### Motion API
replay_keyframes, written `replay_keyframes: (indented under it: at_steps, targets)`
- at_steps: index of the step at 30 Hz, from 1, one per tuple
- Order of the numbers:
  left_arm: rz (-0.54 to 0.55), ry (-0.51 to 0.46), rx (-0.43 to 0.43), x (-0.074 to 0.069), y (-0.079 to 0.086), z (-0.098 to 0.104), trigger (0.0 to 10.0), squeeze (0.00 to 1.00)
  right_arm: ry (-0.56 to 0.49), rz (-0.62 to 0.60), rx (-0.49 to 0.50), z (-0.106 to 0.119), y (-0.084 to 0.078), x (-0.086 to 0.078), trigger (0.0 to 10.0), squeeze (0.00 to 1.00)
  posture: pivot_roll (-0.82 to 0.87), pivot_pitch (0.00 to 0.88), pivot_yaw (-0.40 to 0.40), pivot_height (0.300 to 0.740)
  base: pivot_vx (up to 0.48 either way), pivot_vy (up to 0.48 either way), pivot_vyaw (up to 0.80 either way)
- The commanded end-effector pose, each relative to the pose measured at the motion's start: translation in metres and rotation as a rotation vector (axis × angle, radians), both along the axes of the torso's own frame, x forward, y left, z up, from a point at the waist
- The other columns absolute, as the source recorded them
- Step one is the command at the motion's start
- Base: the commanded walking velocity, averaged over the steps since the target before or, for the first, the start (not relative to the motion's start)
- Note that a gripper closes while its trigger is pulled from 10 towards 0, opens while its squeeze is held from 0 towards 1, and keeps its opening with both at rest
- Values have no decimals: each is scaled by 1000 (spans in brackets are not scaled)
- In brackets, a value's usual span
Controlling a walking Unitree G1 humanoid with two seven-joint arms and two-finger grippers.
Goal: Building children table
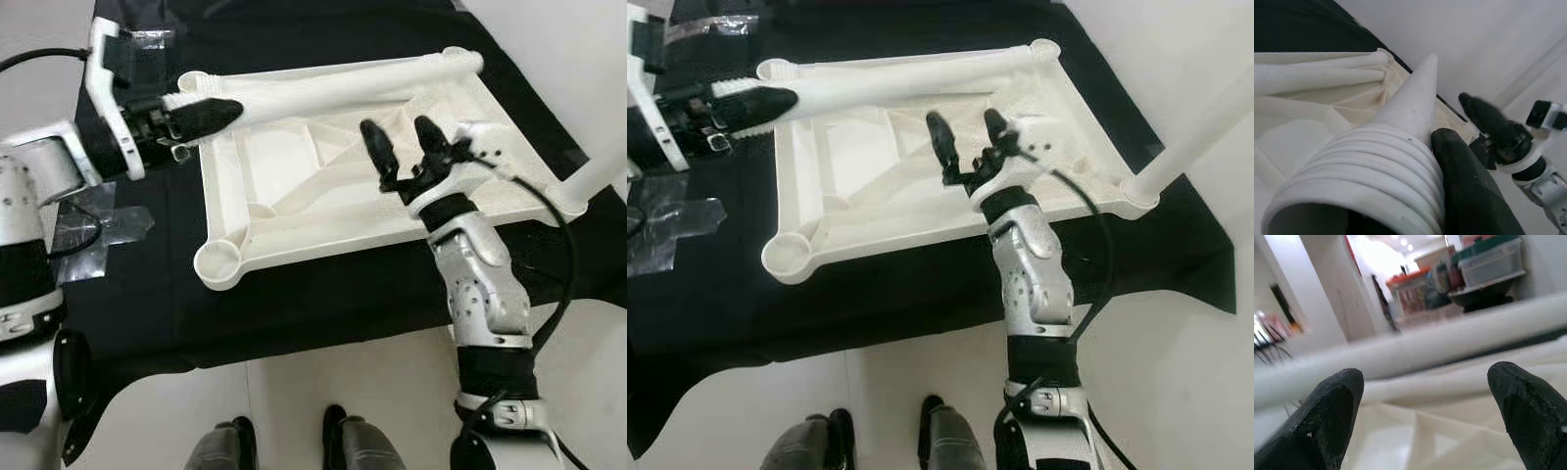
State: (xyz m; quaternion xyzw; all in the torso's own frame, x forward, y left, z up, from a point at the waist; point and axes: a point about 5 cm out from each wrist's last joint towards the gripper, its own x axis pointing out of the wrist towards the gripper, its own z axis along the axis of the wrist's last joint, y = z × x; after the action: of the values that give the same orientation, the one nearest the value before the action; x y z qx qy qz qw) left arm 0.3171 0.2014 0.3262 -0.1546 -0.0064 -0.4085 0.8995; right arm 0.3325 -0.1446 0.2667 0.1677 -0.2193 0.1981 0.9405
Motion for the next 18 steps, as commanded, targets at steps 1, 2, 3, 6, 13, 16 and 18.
replay_keyframes:
  at_steps: [1, 2, 3, 6, 13, 16, 18]
  targets:
    - [-13, -24, -31, -6, 0, 0, 0, 0, -7, 42, 46, 2, 1, -3, 10000, 0, -32, 246, -62, 740, 0, 0, 0]
    - [-26, -48, -52, -9, -2, 2, 0, 0, -8, 63, 62, 3, 2, -4, 10000, 0, -31, 246, -63, 740, 0, 0, 0]
    - [-26, -48, -52, -9, -2, 2, 0, 0, -8, 63, 62, 3, 2, -4, 10000, 0, -31, 246, -63, 740, 0, 0, 0]
    - [-92, -89, -107, -18, -10, 2, 0, 0, -3, 135, 105, 3, 7, -6, 10000, 0, -21, 240, -56, 740, 0, 0, 0]
    - [-231, -132, -204, -35, -22, -12, 0, 0, 33, 380, 288, -1, 17, -18, 10000, 0, -12, 234, -60, 740, 0, 0, 0]
    - [-257, -151, -252, -40, -19, -13, 0, 0, 22, 485, 354, 3, 17, -24, 10000, 0, -11, 235, -60, 740, 0, 0, 0]
    - [-268, -155, -273, -42, -18, -14, 0, 0, 7, 548, 401, 7, 15, -27, 10000, 0, -9, 236, -62, 740, 0, 0, 0]
